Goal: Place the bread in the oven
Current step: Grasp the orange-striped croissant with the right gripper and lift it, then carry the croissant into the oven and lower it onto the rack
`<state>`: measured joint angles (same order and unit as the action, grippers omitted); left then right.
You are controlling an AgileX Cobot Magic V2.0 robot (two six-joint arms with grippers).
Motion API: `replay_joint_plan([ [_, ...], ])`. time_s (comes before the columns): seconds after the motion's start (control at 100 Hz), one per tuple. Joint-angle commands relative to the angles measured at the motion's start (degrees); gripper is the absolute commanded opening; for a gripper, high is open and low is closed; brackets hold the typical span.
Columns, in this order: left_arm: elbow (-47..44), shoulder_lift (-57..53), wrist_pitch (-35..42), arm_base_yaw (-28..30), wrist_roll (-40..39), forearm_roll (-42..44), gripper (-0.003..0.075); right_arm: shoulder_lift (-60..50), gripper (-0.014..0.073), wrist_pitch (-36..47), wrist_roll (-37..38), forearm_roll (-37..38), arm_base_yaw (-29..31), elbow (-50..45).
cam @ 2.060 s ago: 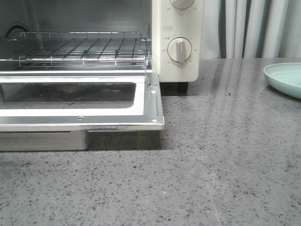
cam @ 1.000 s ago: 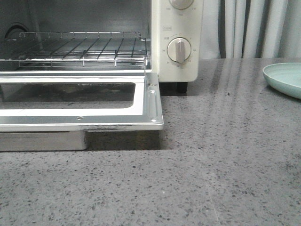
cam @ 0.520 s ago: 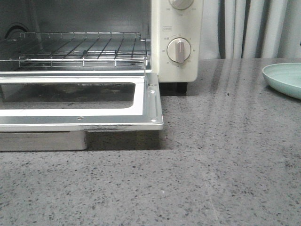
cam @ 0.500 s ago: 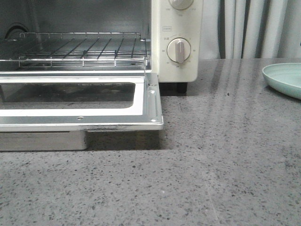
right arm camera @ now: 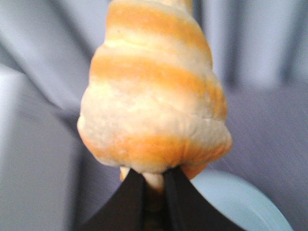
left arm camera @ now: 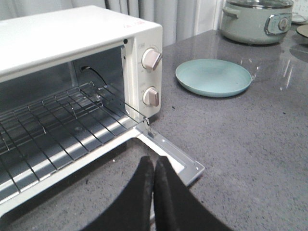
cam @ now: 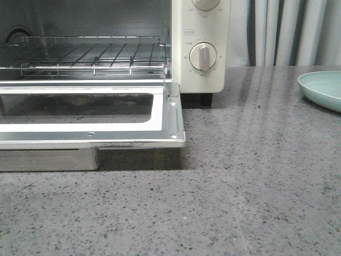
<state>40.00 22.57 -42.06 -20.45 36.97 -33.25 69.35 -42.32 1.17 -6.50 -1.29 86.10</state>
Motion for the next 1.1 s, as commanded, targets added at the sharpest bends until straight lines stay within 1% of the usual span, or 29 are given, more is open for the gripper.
replay_joint_plan([
  [0.0, 1.6, 0.4, 5.5, -0.6, -0.5, -1.6, -0.0022, -1.4, -0.0069, 3.9, -6.3, -7.1, -5.4, 6.1],
  [0.08, 1.6, 0.4, 6.9, -0.6, -0.3, -1.6, -0.0022, -0.5, -0.0069, 4.4, -10.4, -9.8, -13.5, 8.9],
  [0.13, 1.6, 0.4, 7.1, -0.6, -0.3, -1.5, -0.0022, 0.5, -0.0069, 4.9, -11.0, -9.8, -20.0, 9.8],
  [0.27, 1.6, 0.4, 6.8, -0.6, -0.3, -1.5, -0.0022, 4.9, -0.0069, 4.9, -12.1, -9.8, -34.0, 10.0],
  [0.34, 1.6, 0.4, 6.5, -0.6, -0.3, -1.5, -0.0022, 8.2, -0.0069, 4.5, -12.1, -9.3, -39.4, 10.0],
  [0.41, 1.6, 0.4, 6.4, -0.6, -0.3, -1.5, -0.0022, 11.9, -0.0069, 4.3, -12.1, -8.7, -43.3, 10.0],
  [0.52, 1.6, 0.1, 6.0, -0.6, -0.3, -1.5, -0.0022, 17.8, -0.0069, 4.2, -12.1, -7.0, -45.8, 10.0],
  [0.63, 1.6, 0.1, 4.8, -0.6, -0.3, -1.5, -0.0022, 23.0, -0.0069, 3.8, -12.1, -5.5, -45.8, 10.0],
  [0.78, 1.6, 0.1, 1.5, -0.6, -0.3, -1.5, -0.0022, 27.3, -0.0069, 3.5, -12.1, -3.9, -45.3, 10.0],
  [0.88, 1.6, 0.1, 0.0, -0.6, -0.3, -1.5, -0.0022, 28.9, -0.0069, 3.8, -12.1, -0.7, -45.3, 10.0],
  [1.03, 1.6, 0.1, -0.1, -0.6, -0.3, -1.5, -0.0022, 30.8, -0.0068, 4.5, -12.1, 6.5, -45.3, 10.0],
  [1.09, 1.6, 0.1, -0.1, -0.6, -0.3, -1.5, -0.0022, 31.1, -0.0068, 4.9, -11.0, 8.6, -45.3, 10.0],
])
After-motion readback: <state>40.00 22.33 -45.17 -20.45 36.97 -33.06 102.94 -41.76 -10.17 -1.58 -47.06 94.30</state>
